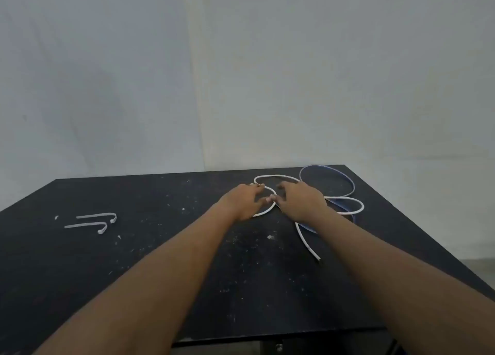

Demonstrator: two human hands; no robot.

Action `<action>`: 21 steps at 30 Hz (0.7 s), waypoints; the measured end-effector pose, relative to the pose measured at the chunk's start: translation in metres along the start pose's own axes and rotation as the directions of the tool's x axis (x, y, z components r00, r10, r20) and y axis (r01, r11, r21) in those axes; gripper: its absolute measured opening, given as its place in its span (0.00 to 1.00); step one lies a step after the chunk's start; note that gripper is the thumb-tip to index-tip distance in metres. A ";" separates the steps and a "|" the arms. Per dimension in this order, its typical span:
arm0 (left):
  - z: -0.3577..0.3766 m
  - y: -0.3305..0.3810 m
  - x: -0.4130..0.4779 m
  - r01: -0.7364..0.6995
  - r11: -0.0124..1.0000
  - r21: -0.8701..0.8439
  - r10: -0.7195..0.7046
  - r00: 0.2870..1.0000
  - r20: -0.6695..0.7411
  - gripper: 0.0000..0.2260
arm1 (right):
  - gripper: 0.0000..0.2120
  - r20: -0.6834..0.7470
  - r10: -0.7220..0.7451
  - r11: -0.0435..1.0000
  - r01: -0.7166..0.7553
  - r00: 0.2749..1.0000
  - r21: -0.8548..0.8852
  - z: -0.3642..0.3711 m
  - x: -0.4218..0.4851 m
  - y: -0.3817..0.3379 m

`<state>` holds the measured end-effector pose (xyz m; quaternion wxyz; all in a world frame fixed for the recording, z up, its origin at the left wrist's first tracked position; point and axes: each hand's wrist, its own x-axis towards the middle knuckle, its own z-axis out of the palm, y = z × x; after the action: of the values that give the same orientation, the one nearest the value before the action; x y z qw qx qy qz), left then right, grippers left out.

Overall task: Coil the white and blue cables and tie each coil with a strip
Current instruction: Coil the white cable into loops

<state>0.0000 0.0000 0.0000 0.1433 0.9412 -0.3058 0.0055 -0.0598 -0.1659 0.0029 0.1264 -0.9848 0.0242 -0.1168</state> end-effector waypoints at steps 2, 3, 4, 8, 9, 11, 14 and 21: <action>0.004 0.002 -0.004 -0.007 1.000 0.018 0.007 1.000 0.017 0.29 | 0.16 -0.032 -0.007 0.999 0.006 0.999 -0.040 0.003 -0.006 0.004; 0.009 0.002 -0.005 -0.013 1.000 0.026 0.013 1.000 0.022 0.27 | 0.16 -0.013 -0.020 0.998 0.019 1.000 -0.066 0.006 -0.009 0.007; 0.011 0.003 -0.009 -0.025 0.999 0.028 0.025 0.999 0.031 0.26 | 0.17 0.023 -0.018 0.996 0.020 1.000 -0.089 0.010 -0.014 0.012; 0.022 0.005 -0.012 -0.121 0.989 0.080 0.117 0.992 0.050 0.20 | 0.19 0.141 -0.049 0.994 0.062 0.989 -0.088 0.014 -0.025 0.027; 0.025 0.007 -0.012 -0.126 0.988 0.087 0.122 0.991 0.050 0.20 | 0.20 0.165 -0.071 0.992 0.087 0.984 -0.088 0.014 -0.026 0.030; 0.028 0.010 -0.012 -0.108 0.992 0.065 0.105 0.993 0.045 0.19 | 0.21 0.179 -0.123 0.989 0.136 0.976 -0.062 0.016 -0.029 0.036; 0.034 0.015 -0.012 -0.122 0.991 0.048 0.119 0.991 0.057 0.17 | 0.19 0.159 -0.164 0.985 0.171 0.974 -0.032 0.020 -0.029 0.045; 0.040 0.018 -0.009 -0.218 0.976 0.006 0.218 0.975 -0.041 0.14 | 0.14 0.116 -0.184 0.981 0.176 0.976 0.076 0.027 -0.028 0.065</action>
<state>-0.0212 -0.0195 -0.0346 0.1472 0.9018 -0.4044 0.0408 -0.0815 -0.2199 -0.0448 0.1488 -0.9835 -0.0770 -0.0678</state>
